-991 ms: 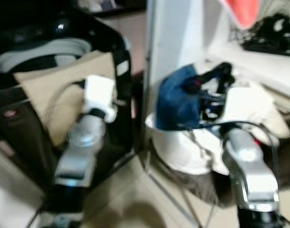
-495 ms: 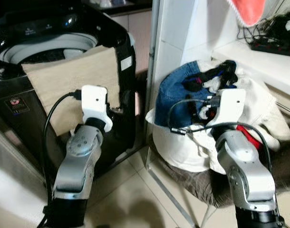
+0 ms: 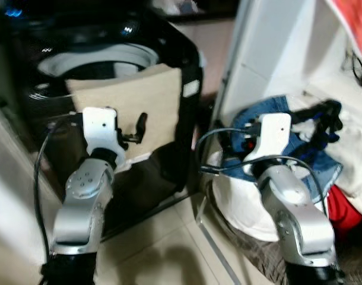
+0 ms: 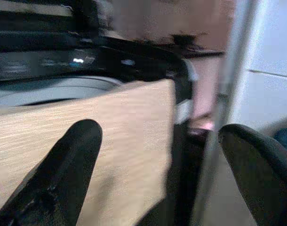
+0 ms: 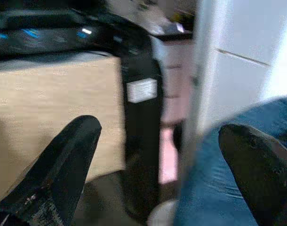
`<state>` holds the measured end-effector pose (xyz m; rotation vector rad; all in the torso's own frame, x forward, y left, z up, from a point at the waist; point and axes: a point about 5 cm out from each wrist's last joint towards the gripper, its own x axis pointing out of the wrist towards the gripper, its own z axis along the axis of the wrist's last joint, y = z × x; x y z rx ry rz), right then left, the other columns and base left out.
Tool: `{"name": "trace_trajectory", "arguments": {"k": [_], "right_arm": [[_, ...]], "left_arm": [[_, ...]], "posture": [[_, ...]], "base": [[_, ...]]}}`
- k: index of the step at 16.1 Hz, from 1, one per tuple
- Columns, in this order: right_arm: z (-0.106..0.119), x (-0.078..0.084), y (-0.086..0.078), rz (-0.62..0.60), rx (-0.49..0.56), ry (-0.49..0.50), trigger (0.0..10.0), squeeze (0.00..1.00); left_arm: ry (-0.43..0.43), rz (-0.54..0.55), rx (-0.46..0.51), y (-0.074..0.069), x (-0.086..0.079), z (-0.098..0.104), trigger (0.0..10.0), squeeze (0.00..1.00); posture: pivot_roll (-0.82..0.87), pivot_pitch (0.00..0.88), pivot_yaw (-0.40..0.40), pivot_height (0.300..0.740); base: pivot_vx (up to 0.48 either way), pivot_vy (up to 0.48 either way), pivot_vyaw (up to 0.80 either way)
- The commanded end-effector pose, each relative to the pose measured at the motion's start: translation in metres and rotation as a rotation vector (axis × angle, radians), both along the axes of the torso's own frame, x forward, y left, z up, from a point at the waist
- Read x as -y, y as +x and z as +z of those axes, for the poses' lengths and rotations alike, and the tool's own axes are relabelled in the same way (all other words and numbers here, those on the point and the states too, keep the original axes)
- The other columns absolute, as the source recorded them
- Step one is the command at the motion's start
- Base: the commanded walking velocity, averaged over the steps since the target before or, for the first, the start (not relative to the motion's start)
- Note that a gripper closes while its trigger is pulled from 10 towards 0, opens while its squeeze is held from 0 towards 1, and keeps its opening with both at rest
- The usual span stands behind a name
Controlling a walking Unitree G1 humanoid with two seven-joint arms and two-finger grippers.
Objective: Clothes washing
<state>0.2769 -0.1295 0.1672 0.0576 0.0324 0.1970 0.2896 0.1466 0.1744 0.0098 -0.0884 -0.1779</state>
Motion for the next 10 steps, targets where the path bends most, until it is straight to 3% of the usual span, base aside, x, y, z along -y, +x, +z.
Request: {"name": "trace_trajectory", "arguments": {"k": [1,2,7,10], "right_arm": [[0.0041,0.0014,-0.0001,-0.011,0.025,0.000,10.0,0.00],[0.0043,0.0014,-0.0003,-0.014,0.024,0.004,10.0,0.00],[0.0086,0.0054,-0.0017,-0.041,0.038,0.019,10.0,0.00],[0.0077,0.0050,-0.0023,-0.057,0.032,-0.003,10.0,0.00]], "left_arm": [[0.003,-0.018,0.014,0.0005,0.0013,0.0056,10.0,0.56],[0.002,-0.020,0.014,0.0006,0.0014,0.0059,10.0,0.56],[0.003,-0.031,0.017,0.0019,0.0017,0.0074,10.0,0.54],[0.009,-0.034,0.017,0.0023,0.0005,0.0078,10.0,0.53]], "posture": [[-0.02,0.000,-0.025,0.740],[-0.02,0.000,-0.021,0.740],[-0.02,0.000,-0.017,0.740],[-0.02,0.000,-0.014,0.740]], "base": [[0.431,0.000,0.00],[0.431,0.000,0.00],[0.436,0.000,-0.80],[0.437,0.000,0.00]]}}
